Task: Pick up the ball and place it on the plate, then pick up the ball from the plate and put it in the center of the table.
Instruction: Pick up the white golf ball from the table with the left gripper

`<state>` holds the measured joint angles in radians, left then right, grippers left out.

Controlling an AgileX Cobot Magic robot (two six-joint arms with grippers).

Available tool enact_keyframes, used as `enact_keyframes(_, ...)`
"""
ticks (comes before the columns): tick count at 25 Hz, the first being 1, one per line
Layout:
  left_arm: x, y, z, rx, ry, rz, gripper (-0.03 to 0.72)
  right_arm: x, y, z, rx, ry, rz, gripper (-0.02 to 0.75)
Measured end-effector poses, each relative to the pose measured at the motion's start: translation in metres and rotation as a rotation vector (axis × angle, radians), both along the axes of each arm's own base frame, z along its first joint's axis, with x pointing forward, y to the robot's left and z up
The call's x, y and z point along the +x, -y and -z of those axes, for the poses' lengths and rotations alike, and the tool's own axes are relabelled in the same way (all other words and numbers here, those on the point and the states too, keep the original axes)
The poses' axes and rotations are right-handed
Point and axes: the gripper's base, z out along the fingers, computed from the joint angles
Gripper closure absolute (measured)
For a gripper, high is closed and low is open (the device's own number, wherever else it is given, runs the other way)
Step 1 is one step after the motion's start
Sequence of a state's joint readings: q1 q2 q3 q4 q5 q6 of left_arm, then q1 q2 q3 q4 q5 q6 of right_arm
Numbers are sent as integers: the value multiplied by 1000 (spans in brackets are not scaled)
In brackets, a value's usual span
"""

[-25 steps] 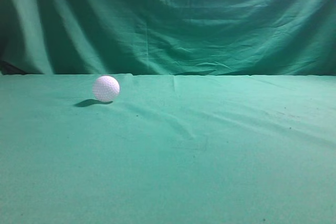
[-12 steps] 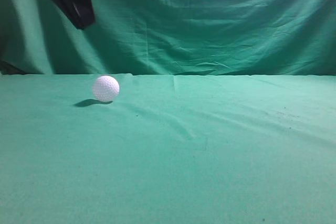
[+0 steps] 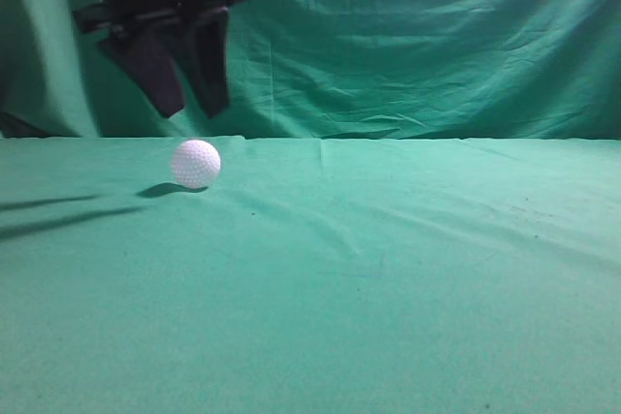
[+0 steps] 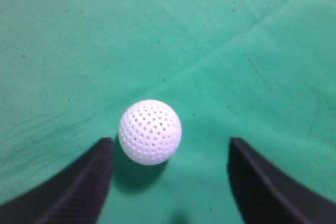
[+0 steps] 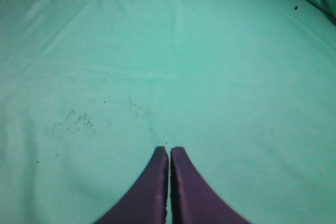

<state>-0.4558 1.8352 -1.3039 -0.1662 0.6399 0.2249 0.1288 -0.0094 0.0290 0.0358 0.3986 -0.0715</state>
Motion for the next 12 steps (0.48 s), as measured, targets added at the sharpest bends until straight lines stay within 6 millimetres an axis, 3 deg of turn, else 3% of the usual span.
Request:
enact_keyframes(2,5,2,7,-16,-2,-39,158,0,0,0,0,0,0,738)
enact_keyframes(5,12,4,18,-13,8,-57,31,0,0,0,0,0,0,738)
enact_keyframes(9,18,6,32,8,-10,-53,42,0,0,0,0,0,0,738)
enact_keyframes(10,20,7,34,10,-13,-53,112,0,0,0,0,0,0,738)
enact_keyframes(12,23,8,40,16,-21,-52,118,0,0,0,0,0,0,738)
